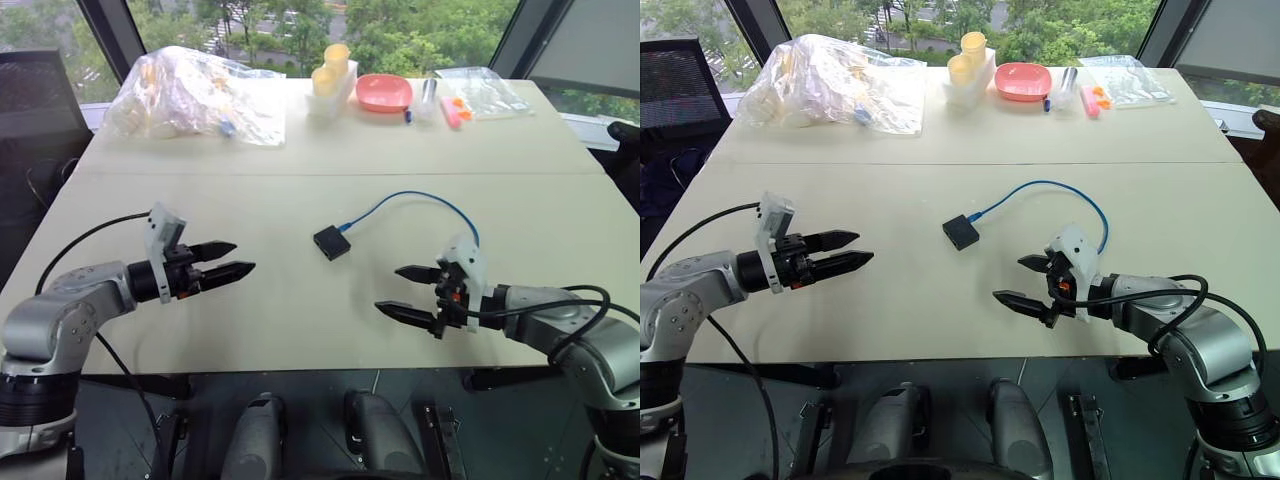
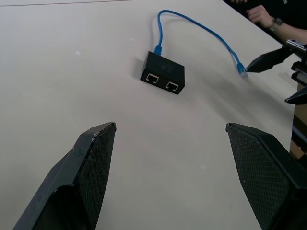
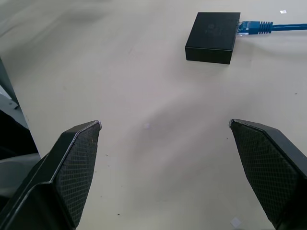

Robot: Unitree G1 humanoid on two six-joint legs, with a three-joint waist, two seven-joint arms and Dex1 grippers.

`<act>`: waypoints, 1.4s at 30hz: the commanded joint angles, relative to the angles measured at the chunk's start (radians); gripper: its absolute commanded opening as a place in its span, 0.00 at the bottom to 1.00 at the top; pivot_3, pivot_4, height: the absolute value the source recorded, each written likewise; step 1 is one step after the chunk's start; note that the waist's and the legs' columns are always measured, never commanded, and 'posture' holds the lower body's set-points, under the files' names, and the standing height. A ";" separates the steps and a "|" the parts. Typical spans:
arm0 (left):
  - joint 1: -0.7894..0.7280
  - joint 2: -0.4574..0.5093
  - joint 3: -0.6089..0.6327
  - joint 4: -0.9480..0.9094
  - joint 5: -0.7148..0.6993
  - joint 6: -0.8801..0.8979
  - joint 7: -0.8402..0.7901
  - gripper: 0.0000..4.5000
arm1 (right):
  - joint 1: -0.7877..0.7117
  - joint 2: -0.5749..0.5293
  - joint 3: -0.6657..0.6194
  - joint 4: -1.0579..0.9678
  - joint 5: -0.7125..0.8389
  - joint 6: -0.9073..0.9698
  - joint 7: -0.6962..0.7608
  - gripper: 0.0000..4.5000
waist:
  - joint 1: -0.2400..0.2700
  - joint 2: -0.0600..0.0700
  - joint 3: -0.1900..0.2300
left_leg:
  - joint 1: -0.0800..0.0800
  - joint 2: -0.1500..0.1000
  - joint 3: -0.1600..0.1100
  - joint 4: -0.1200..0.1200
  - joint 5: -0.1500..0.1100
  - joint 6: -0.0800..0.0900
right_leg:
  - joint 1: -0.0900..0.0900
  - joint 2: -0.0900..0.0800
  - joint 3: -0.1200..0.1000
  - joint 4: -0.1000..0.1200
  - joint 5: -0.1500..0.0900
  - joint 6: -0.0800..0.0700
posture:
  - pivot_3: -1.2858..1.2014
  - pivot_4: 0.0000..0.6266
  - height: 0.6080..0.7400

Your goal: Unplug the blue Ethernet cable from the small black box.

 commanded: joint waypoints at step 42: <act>-0.195 0.084 -0.177 0.041 0.186 -0.171 -0.208 0.85 | -1.156 0.357 0.624 1.671 -1.026 -1.259 0.219 1.00 | -0.031 0.001 0.001 | 0.000 -0.001 0.002 -0.003 0.001 0.000 | -0.002 0.002 0.001 0.004 0.003 0.004 | 0.52 0.24 1.00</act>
